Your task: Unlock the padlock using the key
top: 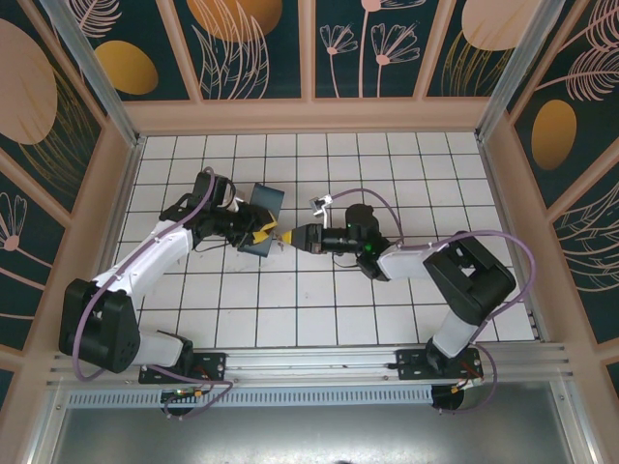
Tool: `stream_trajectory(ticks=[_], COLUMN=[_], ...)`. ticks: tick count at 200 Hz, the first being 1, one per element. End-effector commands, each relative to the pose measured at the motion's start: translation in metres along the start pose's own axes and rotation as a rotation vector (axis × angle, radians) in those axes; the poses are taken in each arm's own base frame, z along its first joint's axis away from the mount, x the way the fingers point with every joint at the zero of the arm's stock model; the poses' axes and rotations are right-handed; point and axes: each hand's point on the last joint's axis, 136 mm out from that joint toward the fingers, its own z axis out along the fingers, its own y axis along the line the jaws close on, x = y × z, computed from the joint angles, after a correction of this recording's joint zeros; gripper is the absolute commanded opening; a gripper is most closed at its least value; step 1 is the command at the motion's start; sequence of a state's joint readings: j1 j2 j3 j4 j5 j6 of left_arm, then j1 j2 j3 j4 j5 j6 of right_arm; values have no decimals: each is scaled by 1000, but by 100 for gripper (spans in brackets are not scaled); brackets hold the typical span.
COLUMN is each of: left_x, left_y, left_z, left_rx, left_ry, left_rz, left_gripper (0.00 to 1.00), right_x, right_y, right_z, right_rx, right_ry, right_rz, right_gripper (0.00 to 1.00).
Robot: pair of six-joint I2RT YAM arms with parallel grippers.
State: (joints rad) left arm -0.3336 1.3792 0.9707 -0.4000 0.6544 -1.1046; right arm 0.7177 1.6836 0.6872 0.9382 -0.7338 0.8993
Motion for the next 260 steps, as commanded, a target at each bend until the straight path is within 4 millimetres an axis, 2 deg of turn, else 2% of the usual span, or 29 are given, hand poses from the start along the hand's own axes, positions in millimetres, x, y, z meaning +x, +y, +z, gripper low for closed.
stream_trajectory(ticks=[1, 94, 150, 188, 217, 260], left_x=[3, 2, 2, 3, 5, 9], left_y=[-24, -27, -30, -32, -34, -24], left_z=[-10, -11, -12, -13, -14, -13], left_rx=[86, 97, 107, 115, 119, 86], left_ry=[-3, -7, -8, -8, -1, 16], left_rz=[59, 53, 51, 50, 52, 64], left_gripper=[13, 13, 13, 13, 13, 13], right_x=[-8, -7, -2, -5, -5, -5], right_y=[7, 7, 4, 3, 3, 3], right_z=[8, 19, 18, 21, 21, 18], right_rx=[-22, -38, -27, -30, -26, -22], right_ry=[-17, 1, -1, -4, -10, 3], right_rz=[-22, -14, -2, 1, -10, -45], right_gripper=[23, 23, 23, 15, 0, 0])
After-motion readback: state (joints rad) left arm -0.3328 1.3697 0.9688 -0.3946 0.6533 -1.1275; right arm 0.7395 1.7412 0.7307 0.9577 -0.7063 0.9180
